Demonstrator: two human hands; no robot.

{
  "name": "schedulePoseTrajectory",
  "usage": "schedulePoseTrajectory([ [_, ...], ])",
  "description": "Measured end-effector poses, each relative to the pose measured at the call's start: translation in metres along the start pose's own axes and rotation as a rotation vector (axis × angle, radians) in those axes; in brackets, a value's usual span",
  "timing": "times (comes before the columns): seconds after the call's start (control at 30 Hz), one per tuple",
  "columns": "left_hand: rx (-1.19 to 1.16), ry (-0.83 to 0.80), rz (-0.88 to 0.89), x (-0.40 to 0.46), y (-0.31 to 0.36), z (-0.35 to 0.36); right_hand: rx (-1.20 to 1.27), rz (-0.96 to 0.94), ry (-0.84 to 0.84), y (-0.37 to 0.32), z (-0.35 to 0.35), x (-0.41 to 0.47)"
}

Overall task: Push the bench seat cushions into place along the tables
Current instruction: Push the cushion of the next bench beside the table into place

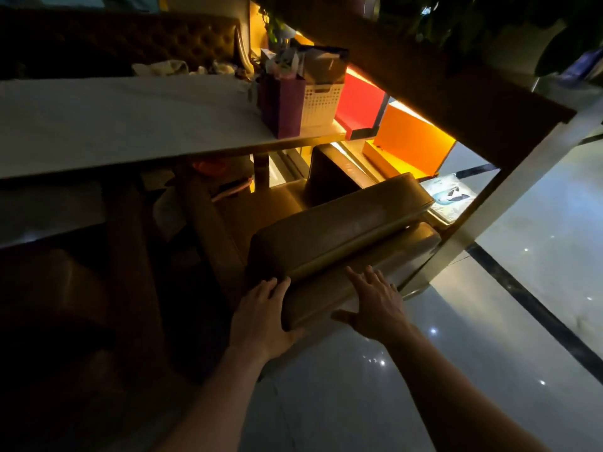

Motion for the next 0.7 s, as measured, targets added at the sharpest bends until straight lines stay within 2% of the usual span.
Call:
schedulePoseTrajectory([
  [0.27, 0.036, 0.030, -0.099, 0.081, 0.071, 0.070, -0.013, -0.083, -0.074, 0.111, 0.021, 0.092],
  [0.47, 0.228, 0.306, -0.309, 0.105, 0.103, 0.119, -0.066, -0.207, -0.105, 0.167, 0.056, 0.164],
  [0.7, 0.185, 0.211, -0.393, 0.124, 0.109, 0.168, -0.068, -0.268, -0.102, 0.193, 0.073, 0.199],
])
Point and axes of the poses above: each hand's wrist, its own x-axis towards the middle knuckle, its own z-axis out of the palm, y = z × x, the point moved 4 cm from there along x, towards the middle knuckle, and after that the axes turned 2 degrees about -z, right-handed, at the moved point
